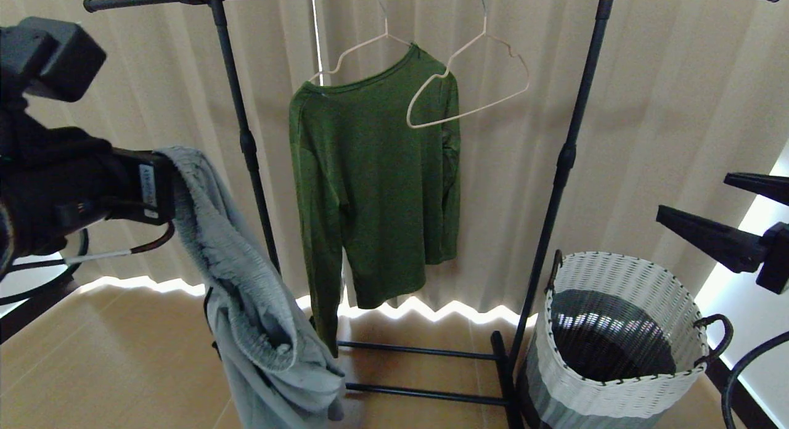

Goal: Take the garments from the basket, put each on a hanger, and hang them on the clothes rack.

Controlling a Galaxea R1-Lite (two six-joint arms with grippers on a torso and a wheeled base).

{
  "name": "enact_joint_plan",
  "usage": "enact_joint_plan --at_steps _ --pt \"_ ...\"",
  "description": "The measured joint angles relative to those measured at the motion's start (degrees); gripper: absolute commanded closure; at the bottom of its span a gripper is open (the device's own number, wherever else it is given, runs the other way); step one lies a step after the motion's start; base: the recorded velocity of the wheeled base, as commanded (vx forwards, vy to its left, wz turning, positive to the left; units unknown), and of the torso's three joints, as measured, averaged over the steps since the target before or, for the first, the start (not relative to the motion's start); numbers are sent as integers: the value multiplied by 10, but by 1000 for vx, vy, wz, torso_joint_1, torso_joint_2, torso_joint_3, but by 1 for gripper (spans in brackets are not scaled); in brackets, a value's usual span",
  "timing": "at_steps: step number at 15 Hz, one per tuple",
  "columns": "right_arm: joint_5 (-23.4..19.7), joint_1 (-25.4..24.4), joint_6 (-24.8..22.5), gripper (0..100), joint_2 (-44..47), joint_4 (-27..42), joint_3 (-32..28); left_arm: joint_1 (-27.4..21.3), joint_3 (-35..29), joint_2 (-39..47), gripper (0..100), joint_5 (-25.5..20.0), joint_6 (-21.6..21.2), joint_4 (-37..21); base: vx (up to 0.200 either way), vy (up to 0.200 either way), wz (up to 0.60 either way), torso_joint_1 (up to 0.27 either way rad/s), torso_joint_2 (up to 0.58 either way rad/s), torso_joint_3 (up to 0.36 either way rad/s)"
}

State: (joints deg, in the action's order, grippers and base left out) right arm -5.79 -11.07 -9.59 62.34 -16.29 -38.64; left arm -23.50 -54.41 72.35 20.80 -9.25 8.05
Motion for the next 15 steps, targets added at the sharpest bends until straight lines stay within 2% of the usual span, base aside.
enact_joint_plan --at_steps 2,4,6,8,10,15 --pt "1 8 0 0 -18 -21 37 16 34 -43 100 -18 2 0 0 0 0 0 0 0" --pt "1 13 0 0 -28 -72 82 25 54 -84 100 -25 3 -1 0 0 0 0 0 0" --pt "2 36 0 0 -32 -98 123 27 78 -119 100 -27 3 -4 0 0 0 0 0 0" --pt "2 63 2 0 -34 -102 143 27 108 -141 100 -32 3 -3 0 0 0 0 0 0" --pt "4 79 3 0 -36 -102 156 27 132 -158 100 -57 10 -4 0 0 0 0 0 0" --pt "10 94 0 0 -37 -103 197 58 143 -174 100 -61 24 -27 0 0 0 0 0 0"
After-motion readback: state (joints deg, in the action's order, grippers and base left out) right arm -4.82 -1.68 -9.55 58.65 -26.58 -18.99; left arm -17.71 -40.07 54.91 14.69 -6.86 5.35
